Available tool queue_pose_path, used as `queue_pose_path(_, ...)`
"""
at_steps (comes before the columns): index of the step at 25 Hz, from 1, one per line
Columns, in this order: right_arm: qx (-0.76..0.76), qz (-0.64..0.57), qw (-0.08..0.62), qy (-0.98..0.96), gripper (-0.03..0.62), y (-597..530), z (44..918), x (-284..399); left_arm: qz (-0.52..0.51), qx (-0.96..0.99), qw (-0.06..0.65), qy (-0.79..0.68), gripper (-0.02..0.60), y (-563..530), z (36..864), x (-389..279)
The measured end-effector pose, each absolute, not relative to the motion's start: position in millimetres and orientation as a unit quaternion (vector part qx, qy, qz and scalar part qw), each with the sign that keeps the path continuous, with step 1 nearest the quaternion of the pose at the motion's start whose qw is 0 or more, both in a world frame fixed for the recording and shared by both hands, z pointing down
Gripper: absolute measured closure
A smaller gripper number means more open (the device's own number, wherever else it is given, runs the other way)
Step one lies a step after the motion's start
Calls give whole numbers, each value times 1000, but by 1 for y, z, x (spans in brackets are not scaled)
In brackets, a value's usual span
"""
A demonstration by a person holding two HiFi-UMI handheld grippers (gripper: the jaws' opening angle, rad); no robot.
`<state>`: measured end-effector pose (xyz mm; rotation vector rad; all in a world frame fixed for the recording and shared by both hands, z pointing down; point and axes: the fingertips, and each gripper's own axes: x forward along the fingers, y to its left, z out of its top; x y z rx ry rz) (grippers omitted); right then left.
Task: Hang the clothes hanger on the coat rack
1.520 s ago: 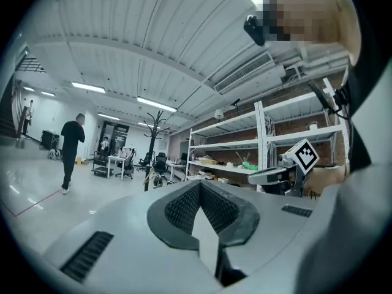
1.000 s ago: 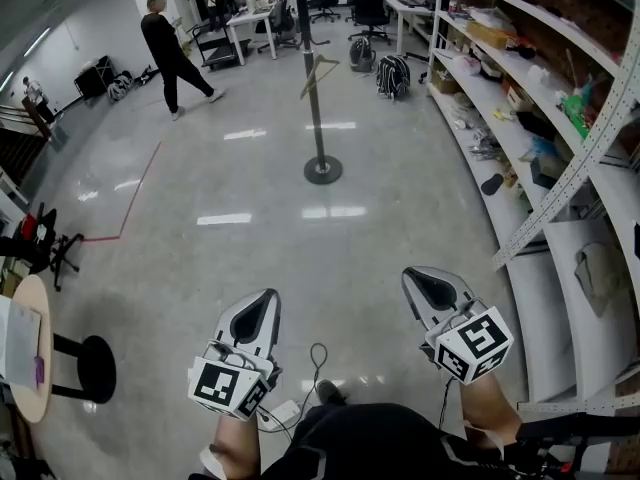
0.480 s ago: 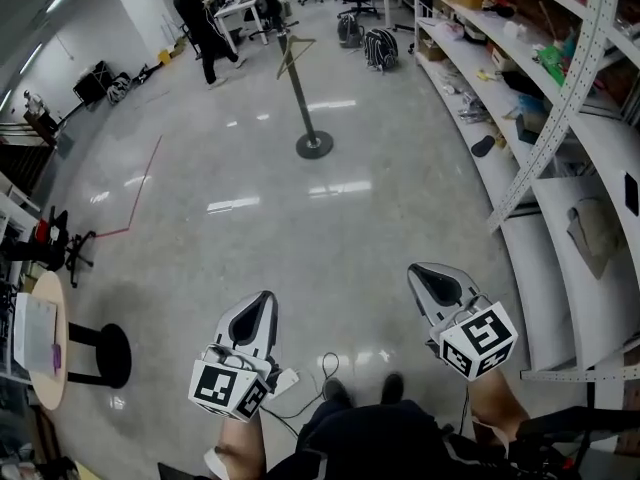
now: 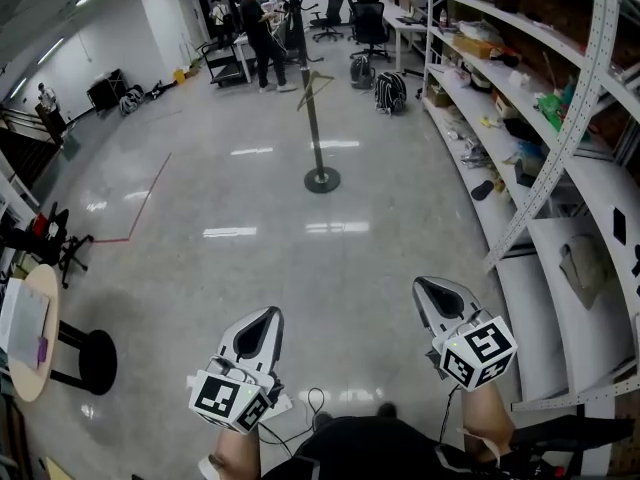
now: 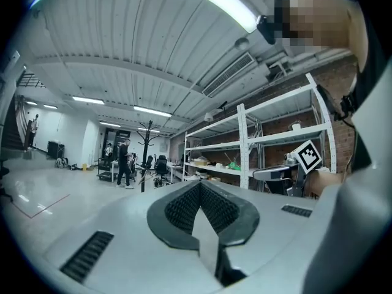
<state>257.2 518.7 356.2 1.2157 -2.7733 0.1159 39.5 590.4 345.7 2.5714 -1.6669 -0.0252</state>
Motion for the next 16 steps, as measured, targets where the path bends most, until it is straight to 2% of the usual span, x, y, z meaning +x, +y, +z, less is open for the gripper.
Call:
queue_pose_path(6, 390, 19, 64, -918, 586, 534, 349, 240, -23, 837, 46, -545, 580, 607, 346, 30)
queue_pose_path(16, 392, 16, 68, -917, 586, 547, 344, 251, -27, 830, 49, -554, 580, 619, 344, 40)
